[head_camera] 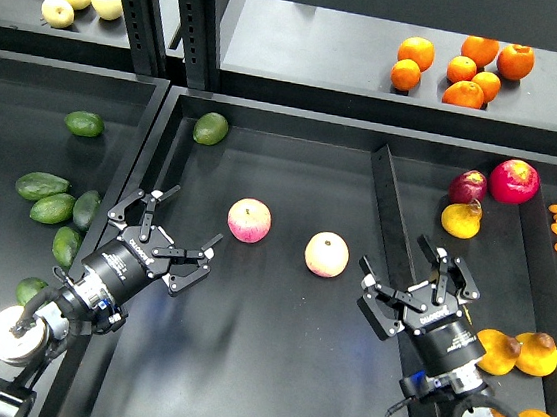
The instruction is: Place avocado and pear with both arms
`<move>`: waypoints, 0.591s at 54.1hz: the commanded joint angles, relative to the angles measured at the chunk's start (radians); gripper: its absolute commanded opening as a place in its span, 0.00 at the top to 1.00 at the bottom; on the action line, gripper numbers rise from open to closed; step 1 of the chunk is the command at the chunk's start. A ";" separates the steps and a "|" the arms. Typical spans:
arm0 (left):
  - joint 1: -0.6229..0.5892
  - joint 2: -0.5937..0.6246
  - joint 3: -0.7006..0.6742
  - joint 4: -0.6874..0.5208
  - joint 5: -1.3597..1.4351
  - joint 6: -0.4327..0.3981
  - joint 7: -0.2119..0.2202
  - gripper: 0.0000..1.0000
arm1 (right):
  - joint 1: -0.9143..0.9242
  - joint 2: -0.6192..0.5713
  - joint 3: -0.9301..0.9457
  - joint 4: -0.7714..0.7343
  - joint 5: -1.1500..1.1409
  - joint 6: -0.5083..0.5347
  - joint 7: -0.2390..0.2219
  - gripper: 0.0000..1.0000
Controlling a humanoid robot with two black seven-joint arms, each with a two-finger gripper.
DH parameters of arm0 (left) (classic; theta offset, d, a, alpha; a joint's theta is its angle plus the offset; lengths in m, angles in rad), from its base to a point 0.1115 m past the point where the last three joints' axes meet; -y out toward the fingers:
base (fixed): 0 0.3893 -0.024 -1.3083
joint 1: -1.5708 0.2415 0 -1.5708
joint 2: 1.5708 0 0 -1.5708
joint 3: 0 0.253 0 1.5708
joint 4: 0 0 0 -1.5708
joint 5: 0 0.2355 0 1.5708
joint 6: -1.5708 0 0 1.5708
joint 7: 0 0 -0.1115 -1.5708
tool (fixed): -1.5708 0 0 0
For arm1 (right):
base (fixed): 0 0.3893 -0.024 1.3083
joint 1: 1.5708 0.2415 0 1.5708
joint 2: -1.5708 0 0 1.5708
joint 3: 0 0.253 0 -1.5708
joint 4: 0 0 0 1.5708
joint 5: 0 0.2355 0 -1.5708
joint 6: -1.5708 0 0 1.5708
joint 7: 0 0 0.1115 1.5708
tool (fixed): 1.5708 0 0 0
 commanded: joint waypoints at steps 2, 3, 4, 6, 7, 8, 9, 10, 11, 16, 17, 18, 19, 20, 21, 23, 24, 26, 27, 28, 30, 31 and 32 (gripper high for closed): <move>-0.019 0.000 -0.001 -0.007 0.001 0.000 0.000 0.01 | 0.026 0.000 0.003 0.032 0.000 -0.036 0.000 0.00; -0.021 0.000 -0.003 -0.009 0.001 0.000 0.000 0.01 | 0.030 0.000 0.003 0.037 0.000 -0.039 0.000 0.00; -0.024 0.000 -0.001 -0.010 0.001 0.000 0.000 0.01 | 0.033 0.000 0.003 0.039 0.000 -0.041 0.000 0.00; -0.029 0.000 -0.003 -0.010 0.000 0.000 0.000 0.01 | 0.035 0.000 0.003 0.040 0.000 -0.042 0.000 0.00; -0.032 0.000 -0.003 -0.010 0.001 0.000 0.000 0.01 | 0.036 0.000 0.003 0.040 0.000 -0.044 0.000 0.00; -0.033 0.000 -0.001 -0.012 0.000 0.000 0.000 0.01 | 0.038 0.000 0.003 0.042 0.000 -0.044 0.000 0.00; -0.035 0.000 -0.001 -0.012 0.000 0.000 0.000 0.01 | 0.038 0.000 0.003 0.042 0.000 -0.044 0.000 0.00; -0.036 0.000 -0.001 -0.012 0.000 0.000 0.000 0.01 | 0.041 0.000 0.003 0.042 0.000 -0.044 0.000 0.00; -0.036 0.000 -0.003 -0.012 0.000 0.000 0.000 0.01 | 0.041 0.000 0.003 0.042 0.000 -0.044 0.000 0.00; -0.035 0.000 -0.003 -0.012 0.000 0.000 0.000 0.01 | 0.041 0.000 0.003 0.040 0.000 -0.044 0.000 0.00; -0.035 0.000 -0.003 -0.012 0.001 0.000 0.000 0.01 | 0.041 0.000 0.003 0.042 0.000 -0.044 0.000 0.00; -0.035 0.000 -0.003 -0.012 0.001 0.000 0.000 0.01 | 0.041 0.000 0.003 0.042 0.000 -0.044 0.000 0.00; -0.035 0.000 -0.003 -0.012 0.000 0.000 0.000 0.01 | 0.041 0.000 0.003 0.042 0.000 -0.044 0.000 0.00; -0.035 0.000 -0.003 -0.012 0.000 0.000 0.000 0.01 | 0.041 0.000 0.003 0.042 0.000 -0.044 0.000 0.00; -0.035 0.000 -0.003 -0.012 0.000 0.000 0.000 0.01 | 0.039 0.000 0.003 0.042 0.000 -0.044 0.000 0.00; -0.035 0.000 -0.003 -0.012 0.000 0.000 0.000 0.01 | 0.041 0.000 0.003 0.042 0.000 -0.044 0.000 0.00; -0.035 0.000 -0.003 -0.012 0.000 0.000 0.000 0.01 | 0.039 0.000 0.003 0.042 0.000 -0.044 0.000 0.00; -0.035 0.000 -0.003 -0.012 0.000 0.000 0.000 0.01 | 0.041 0.000 0.003 0.042 0.000 -0.044 0.000 0.00; -0.035 0.000 -0.003 -0.012 0.000 0.000 0.000 0.01 | 0.039 0.000 0.003 0.042 0.000 -0.044 0.000 0.00; -0.035 0.000 -0.003 -0.012 0.000 0.000 0.000 0.01 | 0.041 0.000 0.003 0.042 0.000 -0.044 0.000 0.00; -0.035 0.000 -0.003 -0.012 0.000 0.000 0.000 0.01 | 0.039 0.000 0.001 0.042 0.000 -0.044 0.000 0.00; -0.035 0.000 -0.003 -0.012 0.000 0.000 0.000 0.01 | 0.039 0.000 0.003 0.042 0.000 -0.044 0.000 0.00; -0.035 0.000 -0.003 -0.012 0.000 0.000 0.000 0.01 | 0.039 0.000 0.003 0.042 0.000 -0.044 0.000 0.00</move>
